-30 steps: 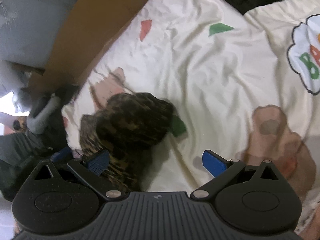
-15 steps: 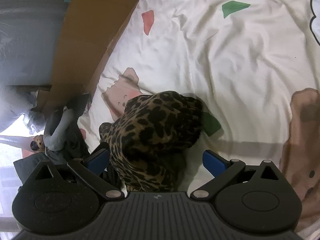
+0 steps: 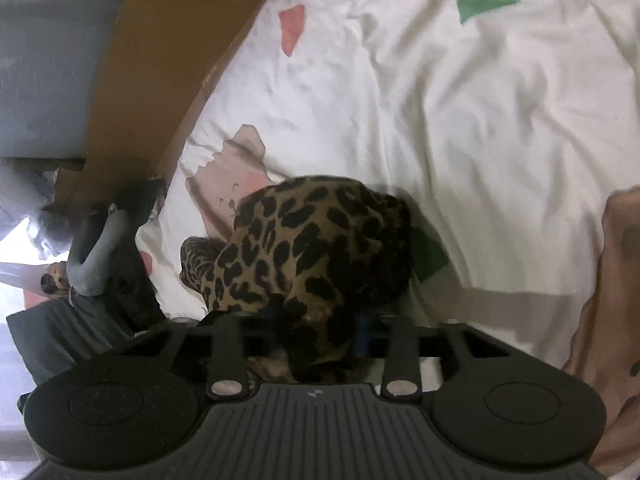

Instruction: Fold clothes

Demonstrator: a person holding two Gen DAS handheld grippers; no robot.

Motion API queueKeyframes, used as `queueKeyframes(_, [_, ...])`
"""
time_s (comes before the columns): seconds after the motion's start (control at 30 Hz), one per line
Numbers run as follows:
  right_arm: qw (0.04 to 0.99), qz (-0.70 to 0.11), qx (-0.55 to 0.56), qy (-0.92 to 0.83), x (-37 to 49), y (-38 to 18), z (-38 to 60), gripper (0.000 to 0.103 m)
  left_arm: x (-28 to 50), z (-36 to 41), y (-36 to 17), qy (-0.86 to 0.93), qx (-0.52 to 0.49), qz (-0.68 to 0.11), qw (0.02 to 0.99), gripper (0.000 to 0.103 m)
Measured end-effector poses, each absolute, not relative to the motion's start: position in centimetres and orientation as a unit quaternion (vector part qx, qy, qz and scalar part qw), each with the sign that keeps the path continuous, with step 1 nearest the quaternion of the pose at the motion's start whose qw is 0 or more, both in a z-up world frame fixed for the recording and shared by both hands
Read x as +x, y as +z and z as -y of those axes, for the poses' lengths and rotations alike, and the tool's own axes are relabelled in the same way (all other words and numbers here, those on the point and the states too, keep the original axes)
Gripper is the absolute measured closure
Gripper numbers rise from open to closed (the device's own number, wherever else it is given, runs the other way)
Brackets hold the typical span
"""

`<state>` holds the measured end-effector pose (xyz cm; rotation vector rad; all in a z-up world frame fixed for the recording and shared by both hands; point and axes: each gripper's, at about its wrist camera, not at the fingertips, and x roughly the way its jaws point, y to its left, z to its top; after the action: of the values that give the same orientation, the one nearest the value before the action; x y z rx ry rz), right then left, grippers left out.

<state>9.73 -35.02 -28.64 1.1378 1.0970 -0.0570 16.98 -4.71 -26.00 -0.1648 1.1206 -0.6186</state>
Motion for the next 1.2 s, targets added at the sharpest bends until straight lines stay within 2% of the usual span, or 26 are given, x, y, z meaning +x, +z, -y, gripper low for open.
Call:
queueKeyframes(0.1, [0.724,-0.494,0.481,-0.015,9.4,-28.2,34.7,0.091,16.8,4.3,-25.6,-0.286,-0.085,-0.526,0.797,0.056])
queueKeyframes(0.23, [0.732,-0.498,0.466,-0.004,8.6,-27.8,34.5,0.096,16.8,3.8,-24.4,-0.282,-0.088,-0.516,0.804,0.054])
queueKeyframes(0.37, [0.726,-0.510,0.461,-0.008,7.3,-28.0,34.6,0.098,17.2,3.4,-23.1,-0.266,-0.087,-0.499,0.820,0.046])
queueKeyframes(1.0, [0.690,-0.585,0.424,-0.039,1.6,-31.9,35.3,0.100,15.6,6.8,-25.5,-0.288,-0.031,-0.511,0.810,0.045])
queueKeyframes(1.1, [0.690,-0.584,0.424,-0.043,1.5,-31.2,35.8,0.094,15.2,7.4,-26.3,-0.284,-0.015,-0.522,0.804,0.044])
queueKeyframes(1.13, [0.701,-0.577,0.417,-0.042,1.7,-30.5,35.9,0.084,15.1,7.5,-26.6,-0.282,-0.010,-0.526,0.802,0.044])
queueKeyframes(1.17, [0.712,-0.569,0.409,-0.042,1.9,-29.7,36.0,0.063,14.9,7.6,-26.9,-0.279,-0.004,-0.531,0.800,0.044])
queueKeyframes(1.2, [0.724,-0.558,0.403,-0.044,2.0,-28.9,36.2,0.052,14.8,7.6,-27.1,-0.276,0.000,-0.534,0.799,0.043])
